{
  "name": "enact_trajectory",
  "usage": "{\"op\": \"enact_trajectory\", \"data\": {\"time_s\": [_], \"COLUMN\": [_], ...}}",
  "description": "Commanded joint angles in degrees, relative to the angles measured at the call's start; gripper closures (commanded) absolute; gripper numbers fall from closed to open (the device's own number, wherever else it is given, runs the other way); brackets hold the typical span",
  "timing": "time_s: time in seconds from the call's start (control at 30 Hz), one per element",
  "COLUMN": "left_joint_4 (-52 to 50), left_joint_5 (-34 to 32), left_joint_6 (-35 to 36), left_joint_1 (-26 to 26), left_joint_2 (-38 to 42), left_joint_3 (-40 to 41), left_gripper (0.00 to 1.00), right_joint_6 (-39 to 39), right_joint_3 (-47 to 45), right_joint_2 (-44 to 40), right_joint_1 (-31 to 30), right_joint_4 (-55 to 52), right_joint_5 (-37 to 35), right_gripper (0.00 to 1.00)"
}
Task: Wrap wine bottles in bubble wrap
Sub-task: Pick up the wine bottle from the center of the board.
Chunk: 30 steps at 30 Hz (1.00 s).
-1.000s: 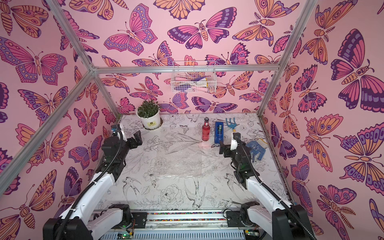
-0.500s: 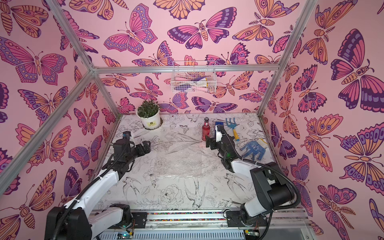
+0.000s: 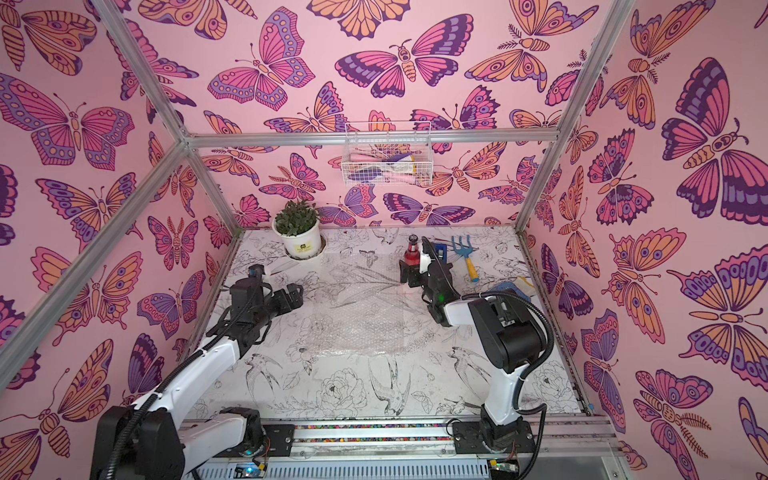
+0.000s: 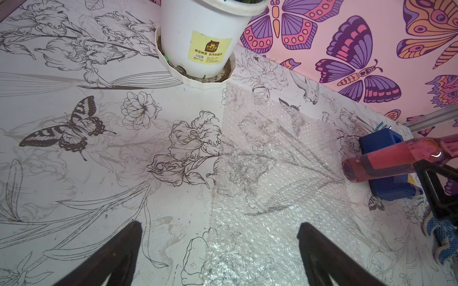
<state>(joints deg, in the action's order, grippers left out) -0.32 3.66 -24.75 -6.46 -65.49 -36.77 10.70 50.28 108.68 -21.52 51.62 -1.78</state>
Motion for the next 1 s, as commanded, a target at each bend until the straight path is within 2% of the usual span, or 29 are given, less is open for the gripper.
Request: {"op": "enact_trajectory", "data": {"time_s": [0.0,0.4,0.9,0.97], "left_joint_4": [-1.98,-3.35,-5.62,-6.43], "left_joint_5": [0.56,-0.21,-1.10,-1.46], "left_joint_6": [-0.43,-0.19,-0.97,-1.90], "left_joint_1": [-0.31,-0.32,-0.38,-0.38], "left_joint_2": [-0.51,-0.77,-0.60,-0.90], "left_joint_3": [-0.03,0.04,0.39,0.24], "left_gripper": [0.01,0.01,0.02,0.03], "right_joint_6": [0.58,0.81,1.10,0.97], "right_joint_3": [3.50,7.44,4.32,4.05], "right_joint_2": [2.63,7.11,7.88,7.23], "right_joint_1": [-0.46,-0.56,-0.54,-0.55], "right_joint_4": [0.95,0.83,8.91,9.31], "right_joint_5": [-2.37,-2.68,-0.67,0.78], "right_gripper": [0.00,0.07,0.39,0.46]}}
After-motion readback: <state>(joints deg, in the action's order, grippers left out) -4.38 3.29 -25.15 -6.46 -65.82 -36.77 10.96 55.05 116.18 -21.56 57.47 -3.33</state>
